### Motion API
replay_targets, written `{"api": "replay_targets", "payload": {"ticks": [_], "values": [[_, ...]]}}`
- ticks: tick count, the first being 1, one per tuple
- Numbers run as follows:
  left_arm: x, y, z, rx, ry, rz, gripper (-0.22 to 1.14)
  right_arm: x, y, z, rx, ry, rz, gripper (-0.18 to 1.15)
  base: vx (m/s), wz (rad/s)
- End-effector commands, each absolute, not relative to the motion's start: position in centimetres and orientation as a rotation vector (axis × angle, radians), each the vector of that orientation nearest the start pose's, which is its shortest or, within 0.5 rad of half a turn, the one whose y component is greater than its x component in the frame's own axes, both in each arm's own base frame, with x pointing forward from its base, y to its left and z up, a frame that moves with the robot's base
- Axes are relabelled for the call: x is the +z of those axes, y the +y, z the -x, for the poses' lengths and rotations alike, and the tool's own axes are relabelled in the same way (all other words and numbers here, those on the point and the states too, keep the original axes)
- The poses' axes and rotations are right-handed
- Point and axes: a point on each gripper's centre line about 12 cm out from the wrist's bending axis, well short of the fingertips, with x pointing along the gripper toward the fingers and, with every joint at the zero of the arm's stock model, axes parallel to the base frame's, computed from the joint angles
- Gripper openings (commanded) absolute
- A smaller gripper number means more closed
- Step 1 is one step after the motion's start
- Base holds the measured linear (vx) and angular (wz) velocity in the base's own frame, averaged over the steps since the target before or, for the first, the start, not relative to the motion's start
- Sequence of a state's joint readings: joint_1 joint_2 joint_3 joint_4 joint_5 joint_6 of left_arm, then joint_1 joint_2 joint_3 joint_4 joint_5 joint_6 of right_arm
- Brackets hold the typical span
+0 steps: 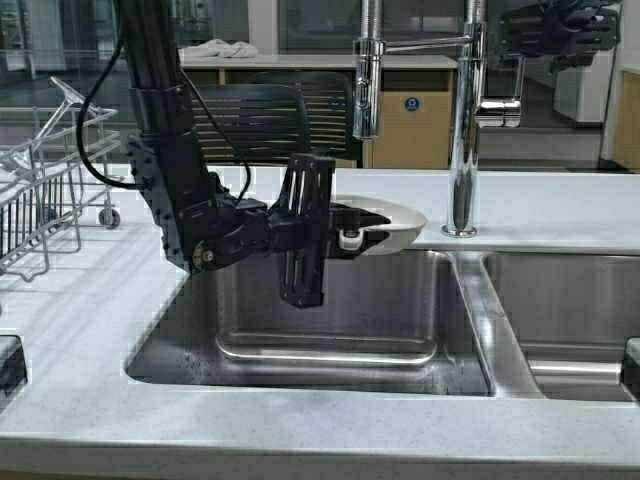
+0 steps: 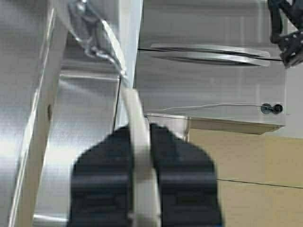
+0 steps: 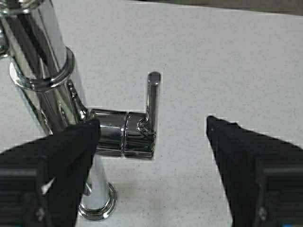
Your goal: Wash the pan
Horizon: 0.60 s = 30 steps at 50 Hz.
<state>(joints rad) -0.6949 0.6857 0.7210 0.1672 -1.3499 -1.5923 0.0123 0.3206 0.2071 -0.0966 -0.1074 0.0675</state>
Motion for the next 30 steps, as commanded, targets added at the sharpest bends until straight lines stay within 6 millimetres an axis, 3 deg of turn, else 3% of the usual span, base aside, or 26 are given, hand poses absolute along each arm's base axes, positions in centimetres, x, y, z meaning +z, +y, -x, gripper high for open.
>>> {"api": "replay_targets", "payload": {"ticks": [1, 11, 30], "values": [[3.8, -27.9, -30.2, -0.691, 0.651, 1.442, 0.03, 21.0, 0.4, -53.1, 0.019, 0.379, 0.027, 1.00, 0.00, 0.00], [3.9, -27.9, -30.2, -0.692, 0.650, 1.444, 0.03, 19.3, -0.8, -54.6, -0.006, 0.404, 0.006, 1.00, 0.00, 0.00], [3.6, -27.8, -30.3, -0.686, 0.654, 1.443, 0.03, 18.7, -4.7, -55.5, -0.084, 0.424, -0.031, 1.00, 0.00, 0.00]]}}
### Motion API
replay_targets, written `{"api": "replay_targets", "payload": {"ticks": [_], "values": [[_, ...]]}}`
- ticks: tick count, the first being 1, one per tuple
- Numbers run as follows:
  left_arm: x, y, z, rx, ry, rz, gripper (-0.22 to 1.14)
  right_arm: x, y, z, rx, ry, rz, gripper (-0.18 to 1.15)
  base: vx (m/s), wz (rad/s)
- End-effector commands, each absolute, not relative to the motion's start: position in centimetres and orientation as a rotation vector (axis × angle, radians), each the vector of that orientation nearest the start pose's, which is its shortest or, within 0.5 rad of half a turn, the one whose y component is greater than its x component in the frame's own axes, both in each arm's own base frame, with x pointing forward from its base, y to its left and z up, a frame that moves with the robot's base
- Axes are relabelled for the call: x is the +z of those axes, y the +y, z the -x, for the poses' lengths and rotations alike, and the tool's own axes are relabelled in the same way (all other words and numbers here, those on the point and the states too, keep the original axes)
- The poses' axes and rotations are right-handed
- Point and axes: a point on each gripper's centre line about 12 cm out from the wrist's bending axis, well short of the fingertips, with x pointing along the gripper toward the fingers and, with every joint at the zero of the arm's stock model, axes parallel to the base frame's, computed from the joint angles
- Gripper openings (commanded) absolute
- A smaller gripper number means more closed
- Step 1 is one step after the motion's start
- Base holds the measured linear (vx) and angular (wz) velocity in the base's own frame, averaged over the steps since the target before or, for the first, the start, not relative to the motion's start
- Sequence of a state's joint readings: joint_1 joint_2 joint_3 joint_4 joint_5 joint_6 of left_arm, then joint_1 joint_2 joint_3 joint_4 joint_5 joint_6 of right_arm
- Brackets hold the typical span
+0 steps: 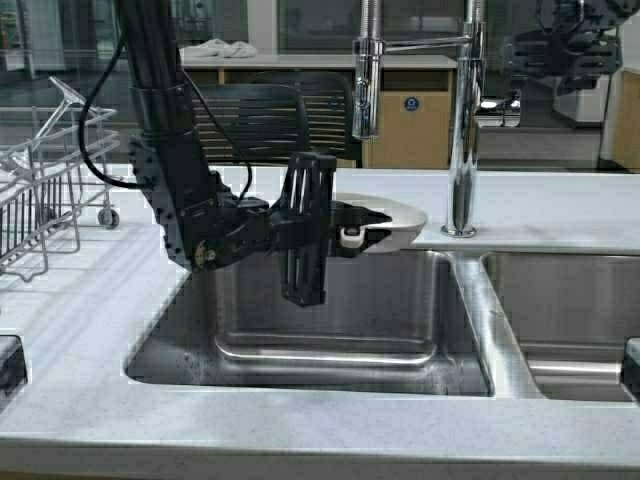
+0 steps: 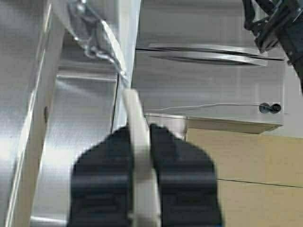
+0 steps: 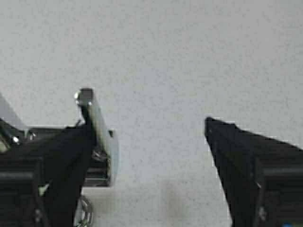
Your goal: Wash the pan
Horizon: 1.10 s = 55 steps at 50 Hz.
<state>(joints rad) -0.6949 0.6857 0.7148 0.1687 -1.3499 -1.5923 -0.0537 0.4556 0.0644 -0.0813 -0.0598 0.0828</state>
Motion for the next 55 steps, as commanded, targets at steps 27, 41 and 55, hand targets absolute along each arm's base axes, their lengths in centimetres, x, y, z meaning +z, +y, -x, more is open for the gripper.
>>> {"api": "replay_targets", "payload": {"ticks": [27, 41, 55], "values": [[3.3, -27.9, -30.2, -0.684, 0.661, 1.443, 0.03, 17.6, -11.2, -53.9, -0.246, 0.441, -0.234, 1.00, 0.00, 0.00], [3.2, -27.9, -30.2, -0.683, 0.662, 1.443, 0.03, 21.0, -10.5, -52.8, -0.230, 0.390, -0.215, 1.00, 0.00, 0.00], [3.1, -28.0, -30.3, -0.685, 0.662, 1.443, 0.03, 24.4, -9.9, -50.1, -0.211, 0.358, -0.141, 1.00, 0.01, 0.00]]}}
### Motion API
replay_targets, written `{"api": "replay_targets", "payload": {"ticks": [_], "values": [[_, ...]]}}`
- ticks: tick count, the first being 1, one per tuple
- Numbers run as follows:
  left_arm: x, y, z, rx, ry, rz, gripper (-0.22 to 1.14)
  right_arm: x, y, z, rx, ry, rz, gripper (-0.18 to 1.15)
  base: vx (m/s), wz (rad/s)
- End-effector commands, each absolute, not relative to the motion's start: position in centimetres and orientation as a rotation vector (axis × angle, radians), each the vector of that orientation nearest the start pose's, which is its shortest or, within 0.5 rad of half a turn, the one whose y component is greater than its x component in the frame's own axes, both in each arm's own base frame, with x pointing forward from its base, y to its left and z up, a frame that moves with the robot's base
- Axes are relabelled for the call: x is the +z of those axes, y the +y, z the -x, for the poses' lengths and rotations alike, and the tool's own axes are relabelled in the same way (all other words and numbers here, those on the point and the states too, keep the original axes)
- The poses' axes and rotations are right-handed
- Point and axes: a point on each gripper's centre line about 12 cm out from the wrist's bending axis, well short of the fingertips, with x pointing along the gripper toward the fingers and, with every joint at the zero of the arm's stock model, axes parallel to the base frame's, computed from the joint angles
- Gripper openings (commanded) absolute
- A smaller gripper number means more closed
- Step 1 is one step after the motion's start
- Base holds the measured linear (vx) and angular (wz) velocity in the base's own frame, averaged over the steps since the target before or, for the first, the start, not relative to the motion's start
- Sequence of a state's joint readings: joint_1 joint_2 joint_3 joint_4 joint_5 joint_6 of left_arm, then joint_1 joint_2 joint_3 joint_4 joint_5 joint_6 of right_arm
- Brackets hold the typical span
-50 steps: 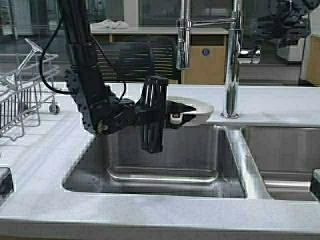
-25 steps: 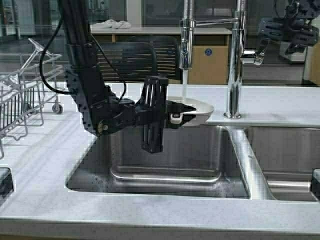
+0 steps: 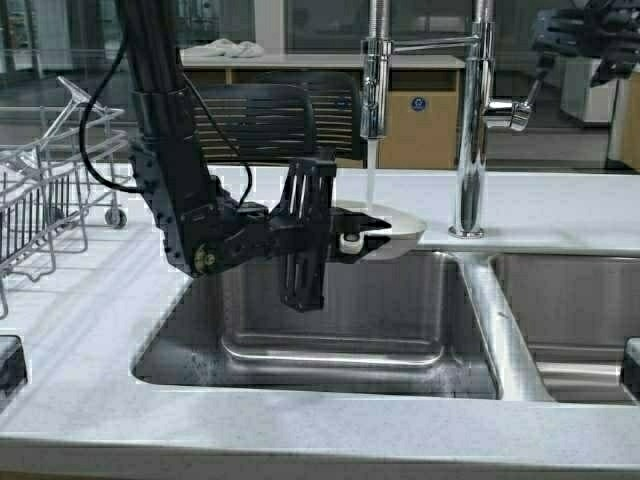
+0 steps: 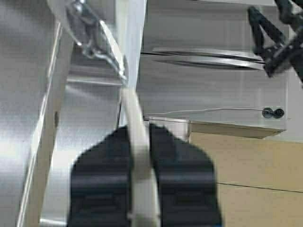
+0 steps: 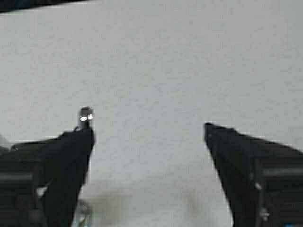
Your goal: Wash the pan
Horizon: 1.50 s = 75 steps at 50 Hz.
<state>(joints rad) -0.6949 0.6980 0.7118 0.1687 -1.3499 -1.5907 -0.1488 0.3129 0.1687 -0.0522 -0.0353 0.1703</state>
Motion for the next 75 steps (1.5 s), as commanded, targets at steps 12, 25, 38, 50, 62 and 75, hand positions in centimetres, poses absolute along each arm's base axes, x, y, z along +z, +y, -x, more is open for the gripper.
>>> {"api": "replay_targets", "payload": {"ticks": [12, 25, 38, 50, 62, 75], "values": [[3.2, -28.1, -30.5, -0.689, 0.656, 1.445, 0.03, 21.0, -9.9, -50.4, -0.209, 0.420, -0.139, 0.96, 0.00, -0.02], [3.1, -28.1, -30.4, -0.686, 0.660, 1.443, 0.03, 18.2, -7.6, -52.4, -0.168, 0.515, -0.135, 0.14, 0.00, -0.01], [3.3, -28.1, -30.4, -0.697, 0.651, 1.449, 0.03, 18.4, -4.1, -54.8, -0.100, 0.508, -0.109, 0.09, 0.00, 0.00], [2.7, -28.0, -30.3, -0.698, 0.648, 1.456, 0.03, 20.4, -0.7, -56.4, -0.043, 0.498, -0.094, 0.05, 0.00, 0.00], [2.2, -27.9, -30.3, -0.710, 0.635, 1.479, 0.03, 22.2, 2.5, -57.0, 0.018, 0.492, -0.041, 0.05, 0.00, 0.00], [1.2, -27.7, -30.2, -0.714, 0.628, 1.492, 0.03, 22.7, 4.2, -56.7, 0.050, 0.524, -0.010, 0.05, 0.00, 0.00]]}}
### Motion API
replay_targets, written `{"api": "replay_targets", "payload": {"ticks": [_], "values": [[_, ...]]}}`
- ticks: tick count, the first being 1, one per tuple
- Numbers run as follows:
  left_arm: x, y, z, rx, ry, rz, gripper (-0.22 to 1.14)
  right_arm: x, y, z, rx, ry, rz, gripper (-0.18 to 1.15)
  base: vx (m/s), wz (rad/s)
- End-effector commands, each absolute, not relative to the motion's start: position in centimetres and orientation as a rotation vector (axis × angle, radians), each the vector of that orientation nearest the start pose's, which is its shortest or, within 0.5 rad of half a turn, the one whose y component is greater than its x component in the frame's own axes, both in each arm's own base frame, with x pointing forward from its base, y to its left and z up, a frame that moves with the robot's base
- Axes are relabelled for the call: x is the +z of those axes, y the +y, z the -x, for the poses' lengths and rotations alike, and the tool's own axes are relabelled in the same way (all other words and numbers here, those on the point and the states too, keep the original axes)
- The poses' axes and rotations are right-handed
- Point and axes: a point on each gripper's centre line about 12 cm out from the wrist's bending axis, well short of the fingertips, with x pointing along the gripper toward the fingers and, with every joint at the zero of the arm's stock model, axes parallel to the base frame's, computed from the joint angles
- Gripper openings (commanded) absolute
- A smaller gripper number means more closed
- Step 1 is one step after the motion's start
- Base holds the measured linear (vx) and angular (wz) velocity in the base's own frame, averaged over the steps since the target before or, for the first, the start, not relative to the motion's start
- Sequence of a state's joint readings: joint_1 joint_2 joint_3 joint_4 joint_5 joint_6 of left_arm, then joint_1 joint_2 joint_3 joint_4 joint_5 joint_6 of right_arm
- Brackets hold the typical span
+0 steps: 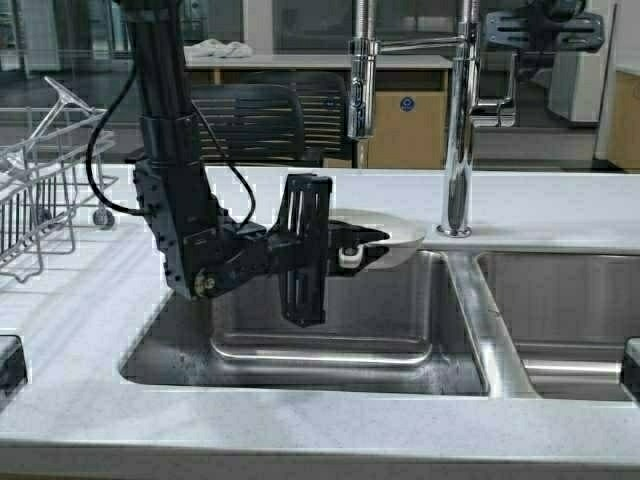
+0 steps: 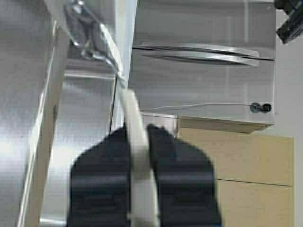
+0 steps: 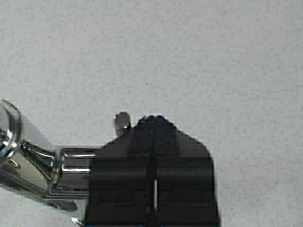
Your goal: Wash the pan
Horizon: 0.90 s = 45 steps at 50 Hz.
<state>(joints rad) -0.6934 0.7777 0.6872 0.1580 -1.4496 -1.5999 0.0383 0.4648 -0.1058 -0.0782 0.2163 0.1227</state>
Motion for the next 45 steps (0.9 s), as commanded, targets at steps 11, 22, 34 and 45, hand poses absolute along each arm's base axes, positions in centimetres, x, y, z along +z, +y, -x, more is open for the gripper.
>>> {"api": "replay_targets", "payload": {"ticks": [11, 22, 34, 45], "values": [[0.8, -27.8, -30.9, -0.773, 0.500, 1.462, 0.03, 27.0, 0.9, -54.5, 0.004, 0.436, 0.008, 0.05, 0.00, 0.00], [0.4, -27.3, -31.2, -0.653, 0.527, 1.350, 0.03, 28.3, -2.1, -50.4, -0.050, 0.415, -0.006, 0.05, 0.00, 0.00], [-0.7, -26.5, -31.0, -0.436, 0.698, 1.158, 0.03, 25.9, -1.5, -45.4, -0.044, 0.459, -0.038, 0.05, 0.00, 0.00], [-0.4, -27.7, -30.5, -0.514, 0.767, 1.281, 0.03, 24.9, -1.1, -41.5, -0.056, 0.552, -0.086, 0.05, 0.00, 0.00]]}}
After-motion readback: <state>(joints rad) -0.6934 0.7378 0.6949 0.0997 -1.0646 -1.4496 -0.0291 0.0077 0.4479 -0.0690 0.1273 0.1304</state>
